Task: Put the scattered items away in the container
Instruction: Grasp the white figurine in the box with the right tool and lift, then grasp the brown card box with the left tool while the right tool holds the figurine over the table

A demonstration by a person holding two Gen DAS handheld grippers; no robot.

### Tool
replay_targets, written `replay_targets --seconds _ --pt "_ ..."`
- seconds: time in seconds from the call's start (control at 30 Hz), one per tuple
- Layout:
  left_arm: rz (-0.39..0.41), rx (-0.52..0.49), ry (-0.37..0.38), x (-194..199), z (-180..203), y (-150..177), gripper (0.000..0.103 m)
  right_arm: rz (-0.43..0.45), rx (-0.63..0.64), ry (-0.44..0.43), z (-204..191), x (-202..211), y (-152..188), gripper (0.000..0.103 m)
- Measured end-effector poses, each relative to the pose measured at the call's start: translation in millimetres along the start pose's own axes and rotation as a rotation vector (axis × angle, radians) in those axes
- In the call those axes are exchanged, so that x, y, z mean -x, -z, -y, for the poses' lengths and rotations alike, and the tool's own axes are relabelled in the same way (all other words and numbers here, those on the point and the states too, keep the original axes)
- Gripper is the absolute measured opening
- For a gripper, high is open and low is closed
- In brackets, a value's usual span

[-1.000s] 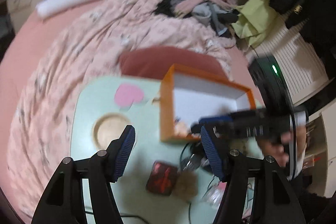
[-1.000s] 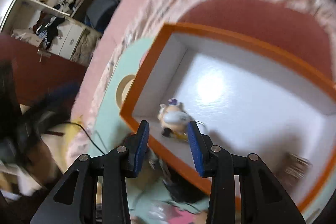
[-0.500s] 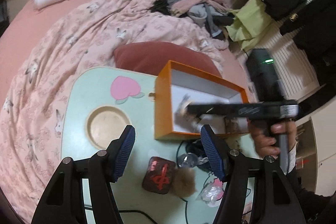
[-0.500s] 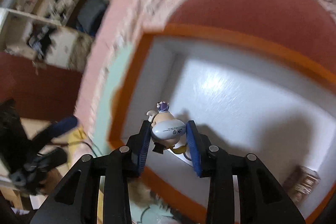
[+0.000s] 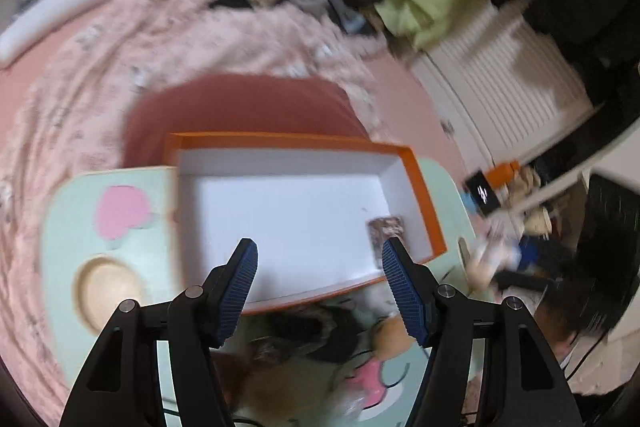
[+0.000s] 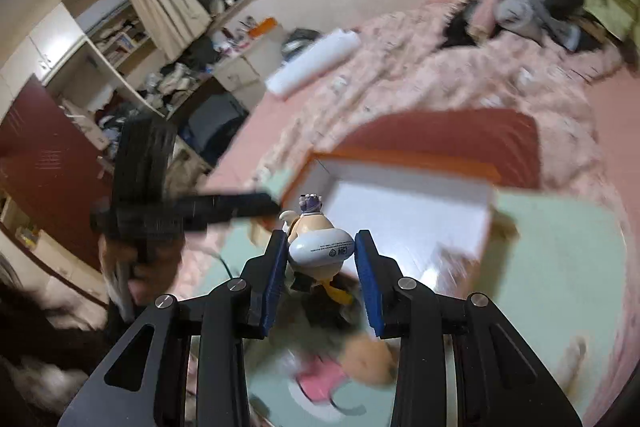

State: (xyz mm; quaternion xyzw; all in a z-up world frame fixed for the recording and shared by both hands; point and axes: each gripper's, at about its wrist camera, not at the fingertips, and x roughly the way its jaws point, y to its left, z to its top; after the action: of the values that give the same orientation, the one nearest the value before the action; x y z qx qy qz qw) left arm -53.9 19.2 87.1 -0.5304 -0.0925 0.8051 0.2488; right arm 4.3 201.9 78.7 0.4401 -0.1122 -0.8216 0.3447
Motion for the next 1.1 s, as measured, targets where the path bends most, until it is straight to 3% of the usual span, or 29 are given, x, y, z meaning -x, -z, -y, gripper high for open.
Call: replay_targets --seconds 0.13,0.33,0.4,0.53,0.6,0.67,0.8,0.9,0.97,1.1 --pt "-0.126 -0.045 0.012 -53.0 33.5 -17.6 0.064 -0.077 -0.038 0.022 15.6 -3.3 45.1 0.036" --pt "-0.198 -0.181 -0.144 -112.6 74.7 -26.0 0.064 -0.141 -0.087 0.056 32.5 -16.2 88.1 0.036" --pt "-0.216 -0.214 -0.244 -124.3 74.2 -23.8 0.064 -0.137 -0.112 0.052 38.9 -18.0 91.9 0.036" --pt "-0.201 -0.171 -0.281 -120.1 56.1 -23.3 0.066 -0.114 -0.137 0.028 46.9 -18.4 91.6 0.037" --pt "-0.184 -0.174 -0.386 -116.7 47.6 -22.3 0.063 -0.110 -0.138 0.028 49.8 -17.6 91.9 0.037" --pt "-0.185 -0.166 -0.432 -113.1 34.9 -20.0 0.059 -0.108 -0.143 0.022 51.5 -17.4 92.2 0.037" --pt "-0.172 -0.038 -0.280 -95.6 24.2 -21.3 0.057 -0.095 -0.135 0.035 51.3 -18.4 91.7 0.037" --pt "-0.175 -0.075 -0.197 -93.5 48.5 -18.4 0.057 -0.091 -0.132 0.039 50.1 -18.3 92.4 0.037" --pt "-0.205 -0.119 -0.175 -103.9 68.5 -15.3 0.057 -0.084 -0.120 0.051 49.5 -18.5 91.7 0.037" --pt "-0.252 -0.162 -0.211 -132.6 87.7 -11.8 0.058 -0.066 -0.131 0.076 52.2 -16.3 93.8 0.037"
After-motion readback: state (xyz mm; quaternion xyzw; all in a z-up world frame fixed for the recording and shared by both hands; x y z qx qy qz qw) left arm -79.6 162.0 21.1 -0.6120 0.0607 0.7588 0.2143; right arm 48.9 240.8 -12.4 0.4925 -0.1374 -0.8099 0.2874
